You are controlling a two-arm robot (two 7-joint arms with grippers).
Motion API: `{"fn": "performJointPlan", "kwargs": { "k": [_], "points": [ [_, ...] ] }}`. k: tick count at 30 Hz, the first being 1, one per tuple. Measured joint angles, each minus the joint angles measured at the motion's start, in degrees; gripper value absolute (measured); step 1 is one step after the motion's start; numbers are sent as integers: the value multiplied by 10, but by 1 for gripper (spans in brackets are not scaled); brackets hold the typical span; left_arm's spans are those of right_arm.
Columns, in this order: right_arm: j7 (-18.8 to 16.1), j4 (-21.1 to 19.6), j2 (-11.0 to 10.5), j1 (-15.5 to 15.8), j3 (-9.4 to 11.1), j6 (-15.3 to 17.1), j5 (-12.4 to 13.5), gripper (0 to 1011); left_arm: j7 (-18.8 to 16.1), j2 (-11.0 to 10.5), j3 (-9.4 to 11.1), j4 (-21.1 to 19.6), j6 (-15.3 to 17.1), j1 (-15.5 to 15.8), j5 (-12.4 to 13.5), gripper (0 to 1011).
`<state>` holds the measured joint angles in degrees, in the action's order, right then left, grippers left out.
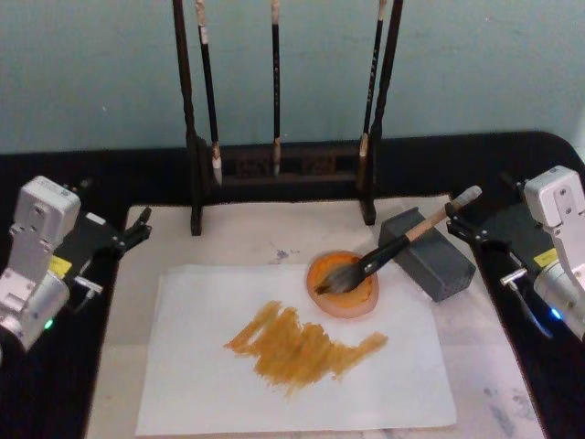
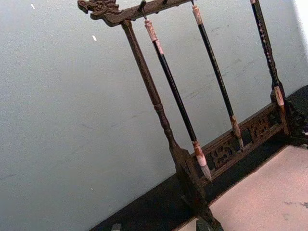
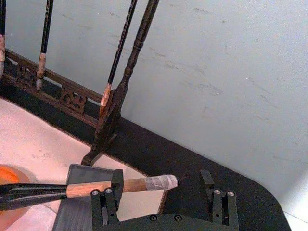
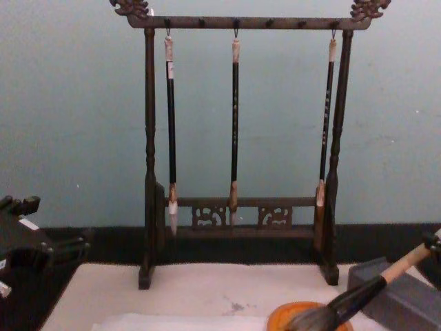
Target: Pick up the brush from the inkstone, write on the paper, then place the brush back to its original position.
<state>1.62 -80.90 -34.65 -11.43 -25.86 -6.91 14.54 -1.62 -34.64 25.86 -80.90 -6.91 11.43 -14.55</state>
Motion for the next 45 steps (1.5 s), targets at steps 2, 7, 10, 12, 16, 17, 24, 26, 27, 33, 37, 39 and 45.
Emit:
{"fn": "performJointPlan", "kwargs": {
  "k": [2, 7, 10, 12, 16, 17, 24, 26, 27, 33, 37, 39, 45],
  "points": [
    [0, 0, 0, 0, 0, 0, 0, 1000, 0, 0, 0, 0, 0, 0, 0, 1010],
    [0, 0, 0, 0, 0, 0, 0, 1000, 0, 0, 0, 0, 0, 0, 0, 1010],
    [0, 0, 0, 0, 0, 0, 0, 1000, 0, 0, 0, 0, 0, 0, 0, 1010],
    [0, 0, 0, 0, 0, 0, 0, 1000, 0, 0, 0, 0, 0, 0, 0, 1010],
    [0, 0, 0, 0, 0, 0, 0, 1000, 0, 0, 0, 0, 0, 0, 0, 1010],
    [0, 0, 0, 0, 0, 0, 0, 1000, 0, 0, 0, 0, 0, 0, 0, 1010],
    [0, 0, 0, 0, 0, 0, 0, 1000, 0, 0, 0, 0, 0, 0, 0, 1010],
    [0, 0, 0, 0, 0, 0, 0, 1000, 0, 0, 0, 0, 0, 0, 0, 1010],
    [0, 0, 0, 0, 0, 0, 0, 1000, 0, 0, 0, 0, 0, 0, 0, 1010],
    [0, 0, 0, 0, 0, 0, 0, 1000, 0, 0, 0, 0, 0, 0, 0, 1010],
    [0, 0, 0, 0, 0, 0, 0, 1000, 0, 0, 0, 0, 0, 0, 0, 1010],
    [0, 0, 0, 0, 0, 0, 0, 1000, 0, 0, 0, 0, 0, 0, 0, 1010],
    [-4, -8, -1, 5, 4, 3, 4, 1000, 0, 0, 0, 0, 0, 0, 0, 1010]
  ]
}}
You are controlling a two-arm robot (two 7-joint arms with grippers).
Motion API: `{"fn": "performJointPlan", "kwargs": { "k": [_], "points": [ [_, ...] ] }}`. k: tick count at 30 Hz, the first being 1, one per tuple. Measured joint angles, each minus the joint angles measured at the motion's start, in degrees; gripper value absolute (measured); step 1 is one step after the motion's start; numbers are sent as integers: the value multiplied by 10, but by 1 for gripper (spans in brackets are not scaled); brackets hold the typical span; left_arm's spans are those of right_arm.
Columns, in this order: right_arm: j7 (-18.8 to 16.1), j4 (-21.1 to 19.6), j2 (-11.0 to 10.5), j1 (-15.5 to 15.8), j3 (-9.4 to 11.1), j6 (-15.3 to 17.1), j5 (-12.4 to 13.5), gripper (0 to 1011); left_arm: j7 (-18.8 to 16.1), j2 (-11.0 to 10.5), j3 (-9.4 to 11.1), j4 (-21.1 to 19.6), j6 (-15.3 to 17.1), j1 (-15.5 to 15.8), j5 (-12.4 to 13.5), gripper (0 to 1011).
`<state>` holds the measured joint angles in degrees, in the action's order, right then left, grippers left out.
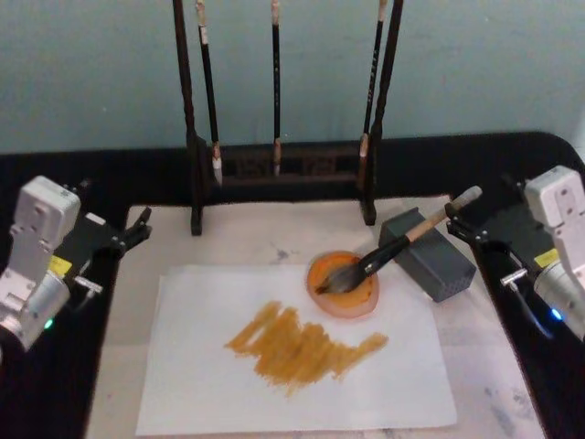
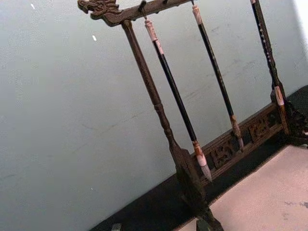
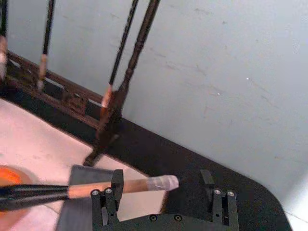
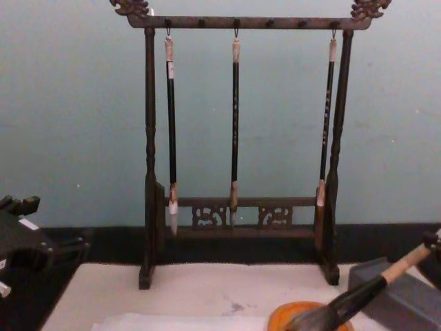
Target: Pick up the brush from the inkstone, write on the paper, then place the brush back to its original position.
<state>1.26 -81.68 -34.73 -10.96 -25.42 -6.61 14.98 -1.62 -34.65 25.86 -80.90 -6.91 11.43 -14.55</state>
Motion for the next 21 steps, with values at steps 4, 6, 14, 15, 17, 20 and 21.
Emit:
{"fn": "performJointPlan", "kwargs": {
  "k": [4, 6, 14, 15, 17, 20, 21],
  "points": [
    [-19, -30, -4, 22, 23, 14, 38, 1000, 0, 0, 0, 0, 0, 0, 0, 1010],
    [-29, -42, -4, 33, 35, 20, 58, 1000, 0, 0, 0, 0, 0, 0, 0, 1010],
    [-83, -96, 8, 99, 108, 71, 213, 1000, 0, 0, 0, 0, 0, 0, 0, 1009],
    [-86, -100, 11, 105, 116, 79, 229, 1000, 0, 0, 0, 0, 0, 0, 0, 1010],
    [-94, -106, 18, 116, 131, 94, 263, 1000, 0, 0, 0, 0, 0, 0, 0, 1010],
    [-105, -113, 35, 135, 159, 126, 323, 1000, 0, 0, 0, 0, 0, 0, 0, 1010],
    [-108, -113, 43, 141, 171, 141, 351, 1000, 0, 0, 0, 0, 0, 0, 0, 1010]
  ]
}}
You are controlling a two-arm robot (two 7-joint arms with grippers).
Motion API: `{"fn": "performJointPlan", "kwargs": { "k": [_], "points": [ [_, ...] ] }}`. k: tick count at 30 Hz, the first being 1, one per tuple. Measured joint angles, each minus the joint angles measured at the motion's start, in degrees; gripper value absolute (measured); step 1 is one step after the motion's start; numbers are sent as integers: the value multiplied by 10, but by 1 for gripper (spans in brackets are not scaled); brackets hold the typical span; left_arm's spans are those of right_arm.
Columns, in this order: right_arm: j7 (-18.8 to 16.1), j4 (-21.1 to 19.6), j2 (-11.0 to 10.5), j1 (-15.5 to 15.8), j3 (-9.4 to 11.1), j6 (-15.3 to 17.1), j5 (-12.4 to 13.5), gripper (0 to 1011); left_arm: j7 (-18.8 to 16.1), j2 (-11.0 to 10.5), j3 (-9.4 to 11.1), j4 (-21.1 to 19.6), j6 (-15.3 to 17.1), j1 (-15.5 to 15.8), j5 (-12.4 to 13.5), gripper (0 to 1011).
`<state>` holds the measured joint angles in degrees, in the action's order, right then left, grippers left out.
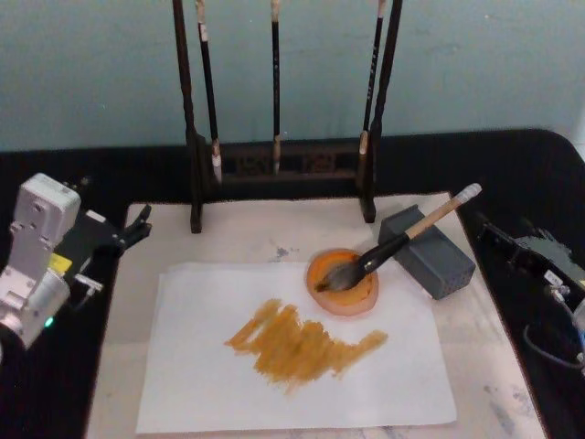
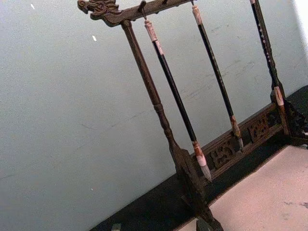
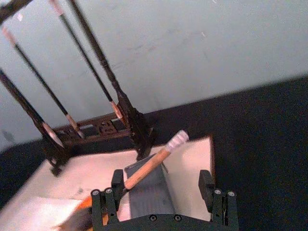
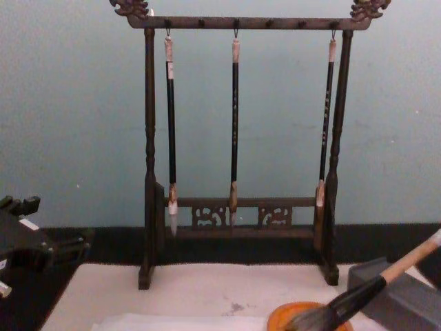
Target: Pick up the brush from the inkstone, write on the paper, then place the brush back to its original position.
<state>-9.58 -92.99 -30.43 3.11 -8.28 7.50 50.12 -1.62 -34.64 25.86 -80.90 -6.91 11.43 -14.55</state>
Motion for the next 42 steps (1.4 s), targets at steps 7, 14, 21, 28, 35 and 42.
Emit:
{"fn": "performJointPlan", "kwargs": {
  "k": [7, 14, 21, 28, 35, 42],
  "points": [
    [-10, 29, 33, -1, 30, 49, 114, 1000, 0, 0, 0, 0, 0, 0, 0, 1010],
    [-45, 89, 57, -42, 30, 62, 177, 1000, 0, 0, 0, 0, 0, 0, 0, 1010],
    [-71, 139, 70, -86, 9, 66, 197, 1000, 0, 0, 0, 0, 0, 0, 0, 1010],
    [-83, 183, 83, -121, -11, 71, 213, 1000, 0, 0, 0, 0, 0, 0, 0, 1010],
    [-89, 217, 91, -146, -25, 69, 223, 1000, 0, 0, 0, 0, 0, 0, 0, 1010],
    [-98, 248, 96, -168, -37, 63, 231, 1000, 0, 0, 0, 0, 0, 0, 0, 1010]
  ]
}}
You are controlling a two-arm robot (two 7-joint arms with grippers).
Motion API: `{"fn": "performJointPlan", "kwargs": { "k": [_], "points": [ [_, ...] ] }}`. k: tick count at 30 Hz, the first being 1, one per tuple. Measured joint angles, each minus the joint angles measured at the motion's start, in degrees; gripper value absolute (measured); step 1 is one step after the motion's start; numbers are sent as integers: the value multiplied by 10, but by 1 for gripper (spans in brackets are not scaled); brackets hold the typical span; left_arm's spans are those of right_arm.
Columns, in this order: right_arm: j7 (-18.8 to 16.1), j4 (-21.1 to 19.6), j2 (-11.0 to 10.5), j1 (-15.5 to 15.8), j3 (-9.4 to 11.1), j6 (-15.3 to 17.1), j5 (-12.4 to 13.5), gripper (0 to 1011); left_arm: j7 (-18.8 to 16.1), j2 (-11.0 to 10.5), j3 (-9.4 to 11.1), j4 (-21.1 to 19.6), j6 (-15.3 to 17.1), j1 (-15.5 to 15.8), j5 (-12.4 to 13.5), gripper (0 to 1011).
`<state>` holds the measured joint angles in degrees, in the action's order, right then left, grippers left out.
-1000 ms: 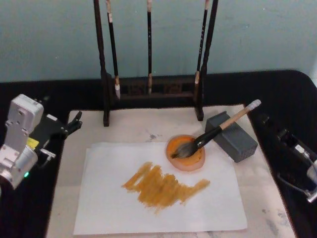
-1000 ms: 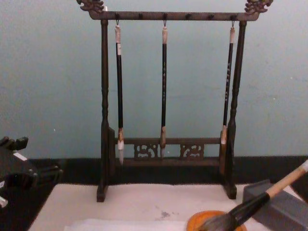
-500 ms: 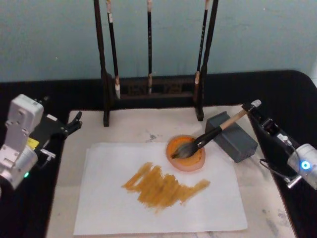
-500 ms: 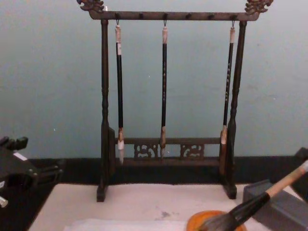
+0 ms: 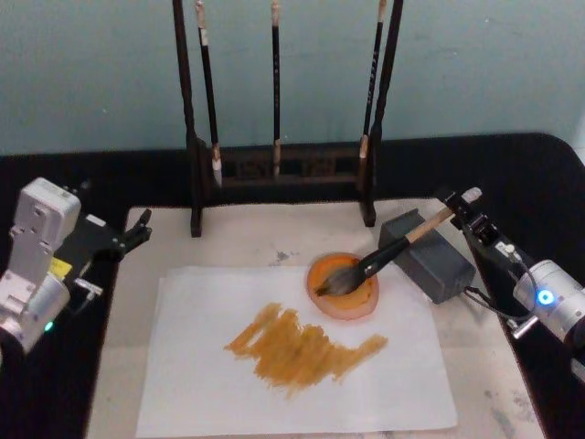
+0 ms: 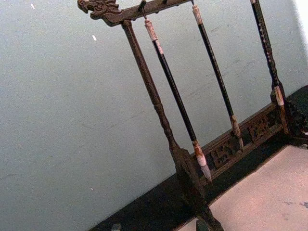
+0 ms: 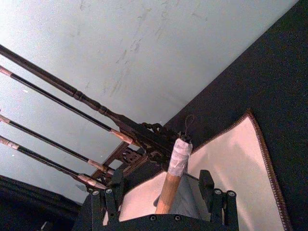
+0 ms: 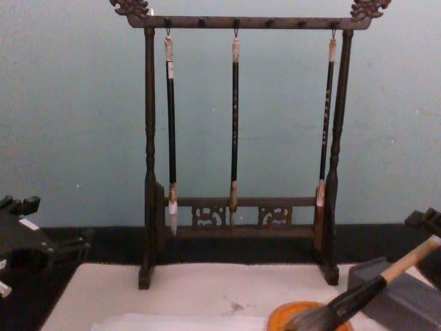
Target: Pick up the brush from the inkstone, write on the paper, then place the brush back to its original position.
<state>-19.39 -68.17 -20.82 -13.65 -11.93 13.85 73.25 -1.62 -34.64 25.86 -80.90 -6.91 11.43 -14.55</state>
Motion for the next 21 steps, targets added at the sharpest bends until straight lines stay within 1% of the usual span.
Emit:
{"fn": "performJointPlan", "kwargs": {
  "k": [9, 18, 19, 21],
  "points": [
    [-6, 26, 2, -22, -14, -8, 6, 1000, 0, 0, 0, 0, 0, 0, 0, 1009],
    [-5, 25, 1, -21, -13, -7, 6, 1000, 0, 0, 0, 0, 0, 0, 0, 1010],
    [-5, 24, 1, -21, -13, -7, 6, 995, 0, 0, 0, 0, 0, 0, 0, 1010],
    [-5, 24, 1, -20, -13, -7, 6, 947, 0, 0, 0, 0, 0, 0, 0, 1010]
  ]
}}
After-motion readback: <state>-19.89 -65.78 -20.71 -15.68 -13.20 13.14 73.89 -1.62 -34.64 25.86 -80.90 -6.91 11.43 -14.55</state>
